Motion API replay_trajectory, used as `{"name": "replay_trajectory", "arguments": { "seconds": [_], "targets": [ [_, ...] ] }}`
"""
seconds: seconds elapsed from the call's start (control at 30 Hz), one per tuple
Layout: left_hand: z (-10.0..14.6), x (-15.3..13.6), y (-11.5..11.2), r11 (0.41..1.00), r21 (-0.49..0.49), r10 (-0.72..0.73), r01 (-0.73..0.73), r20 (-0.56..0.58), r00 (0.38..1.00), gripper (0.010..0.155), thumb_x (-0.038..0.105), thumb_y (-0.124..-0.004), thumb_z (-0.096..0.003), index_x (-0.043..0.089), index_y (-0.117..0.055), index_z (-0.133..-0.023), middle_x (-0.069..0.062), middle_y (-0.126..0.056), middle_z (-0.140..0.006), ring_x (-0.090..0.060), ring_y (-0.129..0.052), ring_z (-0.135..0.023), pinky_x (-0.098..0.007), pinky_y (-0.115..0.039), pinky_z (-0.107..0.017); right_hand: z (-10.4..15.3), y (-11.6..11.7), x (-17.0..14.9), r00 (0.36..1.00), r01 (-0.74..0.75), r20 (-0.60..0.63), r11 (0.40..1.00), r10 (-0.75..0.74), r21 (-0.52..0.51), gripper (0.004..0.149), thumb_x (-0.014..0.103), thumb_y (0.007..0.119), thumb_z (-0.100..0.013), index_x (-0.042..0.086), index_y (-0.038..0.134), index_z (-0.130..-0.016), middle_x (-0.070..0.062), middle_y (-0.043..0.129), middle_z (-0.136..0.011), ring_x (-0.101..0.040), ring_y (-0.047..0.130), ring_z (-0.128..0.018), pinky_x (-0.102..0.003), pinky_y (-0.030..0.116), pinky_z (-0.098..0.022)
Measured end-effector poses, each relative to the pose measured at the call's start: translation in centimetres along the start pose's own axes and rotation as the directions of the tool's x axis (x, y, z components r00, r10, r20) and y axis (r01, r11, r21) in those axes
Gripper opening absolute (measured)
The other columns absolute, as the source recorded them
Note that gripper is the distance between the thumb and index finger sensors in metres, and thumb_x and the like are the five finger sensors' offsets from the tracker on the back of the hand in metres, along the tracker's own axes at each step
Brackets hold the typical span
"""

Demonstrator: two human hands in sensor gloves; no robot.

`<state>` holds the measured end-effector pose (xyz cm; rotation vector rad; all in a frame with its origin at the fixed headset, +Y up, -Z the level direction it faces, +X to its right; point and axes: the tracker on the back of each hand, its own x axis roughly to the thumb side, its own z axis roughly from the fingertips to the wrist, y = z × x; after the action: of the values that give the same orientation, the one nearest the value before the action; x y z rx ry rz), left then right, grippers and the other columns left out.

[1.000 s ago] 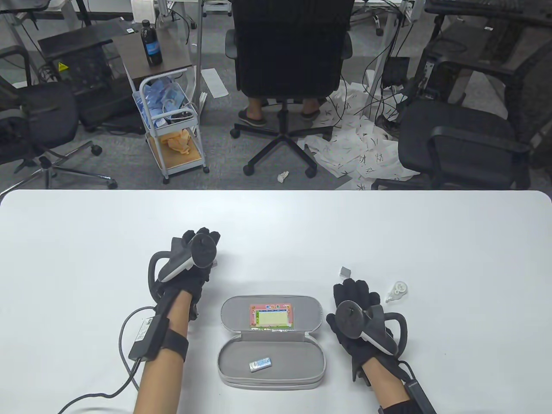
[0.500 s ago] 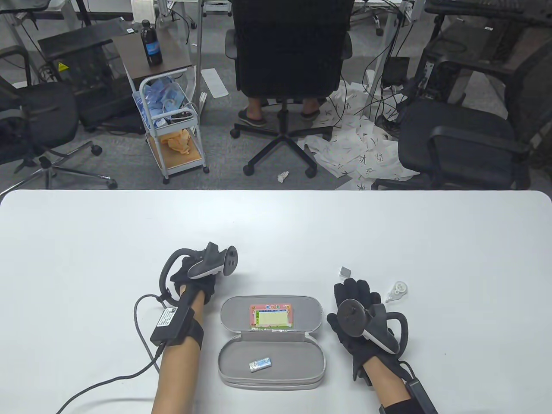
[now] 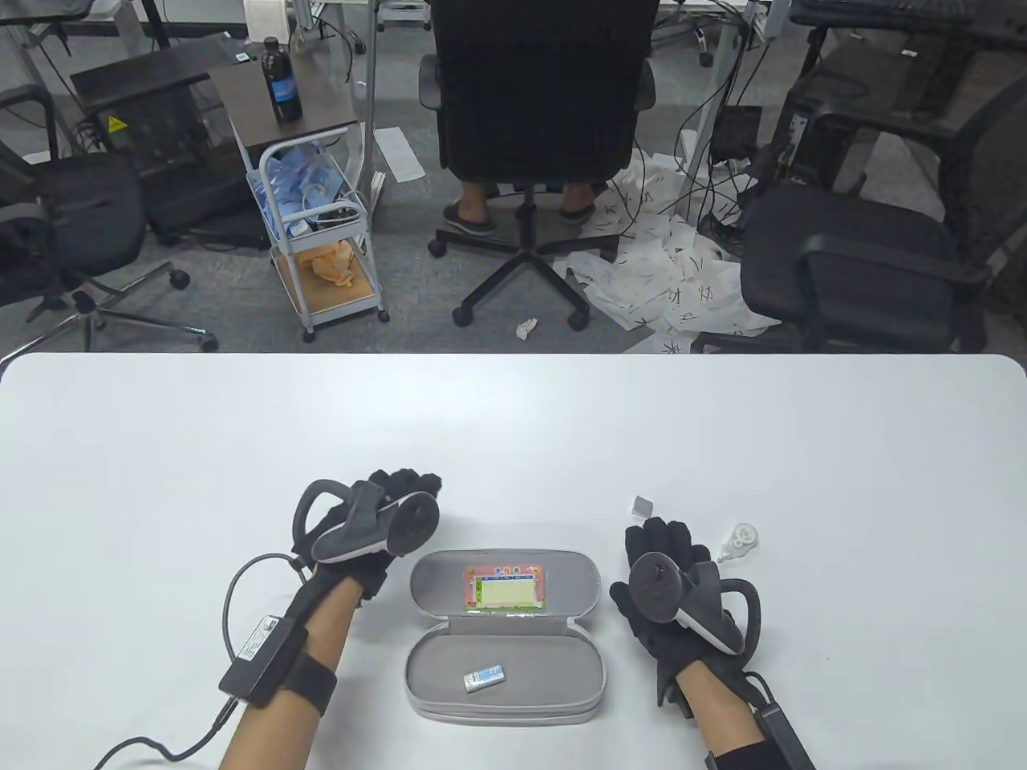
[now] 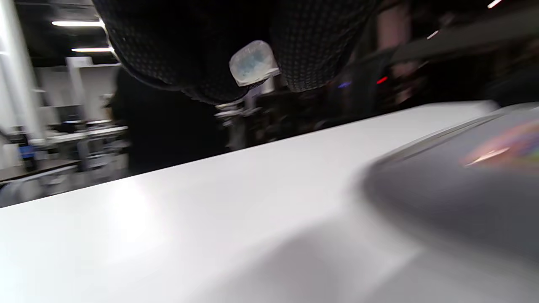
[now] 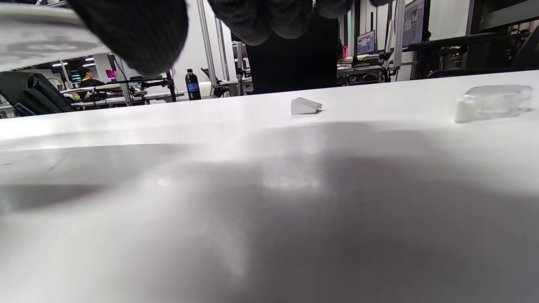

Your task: Pack double-layer zippered pencil case

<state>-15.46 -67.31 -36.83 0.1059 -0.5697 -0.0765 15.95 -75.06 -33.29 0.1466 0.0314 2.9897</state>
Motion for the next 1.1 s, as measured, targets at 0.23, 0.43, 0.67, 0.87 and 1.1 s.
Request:
{"name": "replay_trajectory", "arguments": {
  "seconds": [0.23, 0.43, 0.67, 0.87, 1.1],
  "targets": [
    [3.5, 11.1, -0.7, 0.998, -0.022, -0.051, 0.056, 0.211, 0.976, 0.051, 0.032, -0.088, -0.0523, 0.026, -0.075, -0.101, -0.009, -0.088, -0.095, -0.026, -0.096, -0.070, -0.045, -0.087, -0.060, 0.2, -0.5, 0.7, 0.999, -0.017, 0.030, 1.000, 0.017, -0.013, 0.074, 0.050, 0.070, -0.049, 0.016, 0.043, -0.109, -0.015, 0.036, -0.116, -0.039, 0.031, -0.101, -0.056, 0.034, -0.070],
    [2.5, 15.1, -2.7, 0.985, -0.137, -0.061, 0.102, 0.272, 0.960, 0.050, 0.032, -0.087, -0.0528, 0.027, -0.075, -0.101, -0.010, -0.085, -0.094, -0.028, -0.095, -0.070, -0.045, -0.086, -0.059, 0.4, -1.1, 0.5, 0.999, -0.008, 0.034, 1.000, 0.009, -0.014, 0.074, 0.050, 0.069, -0.049, 0.016, 0.042, -0.110, -0.015, 0.035, -0.116, -0.040, 0.029, -0.101, -0.056, 0.033, -0.070],
    [2.8, 15.0, -2.5, 0.983, -0.164, -0.036, 0.082, 0.264, 0.964, 0.058, 0.041, -0.087, -0.0519, 0.025, -0.070, -0.105, -0.011, -0.080, -0.099, -0.029, -0.090, -0.078, -0.047, -0.083, -0.062, 0.6, -1.6, 0.2, 1.000, -0.010, 0.024, 1.000, 0.010, -0.018, 0.074, 0.049, 0.069, -0.049, 0.016, 0.042, -0.110, -0.016, 0.034, -0.116, -0.040, 0.028, -0.101, -0.056, 0.032, -0.070],
    [4.7, 8.1, 1.4, 0.985, 0.031, 0.168, -0.168, 0.009, 0.986, 0.062, 0.040, -0.087, -0.0526, 0.023, -0.065, -0.109, -0.014, -0.070, -0.109, -0.040, -0.080, -0.091, -0.058, -0.073, -0.069, 0.5, -1.6, 0.5, 0.999, -0.030, 0.035, 0.999, 0.031, -0.013, 0.074, 0.050, 0.069, -0.049, 0.016, 0.042, -0.110, -0.016, 0.034, -0.116, -0.040, 0.029, -0.101, -0.056, 0.033, -0.070],
    [8.5, -0.4, -1.4, 0.970, 0.051, 0.242, -0.239, -0.350, 0.905, 0.088, 0.041, -0.089, -0.0521, 0.008, -0.039, -0.118, -0.028, -0.037, -0.118, -0.062, -0.031, -0.101, -0.075, -0.035, -0.068, 0.5, -1.4, 0.6, 0.999, -0.022, 0.029, 1.000, 0.022, -0.003, 0.074, 0.050, 0.069, -0.049, 0.016, 0.043, -0.110, -0.016, 0.035, -0.116, -0.040, 0.030, -0.101, -0.056, 0.035, -0.070]
  ]
}}
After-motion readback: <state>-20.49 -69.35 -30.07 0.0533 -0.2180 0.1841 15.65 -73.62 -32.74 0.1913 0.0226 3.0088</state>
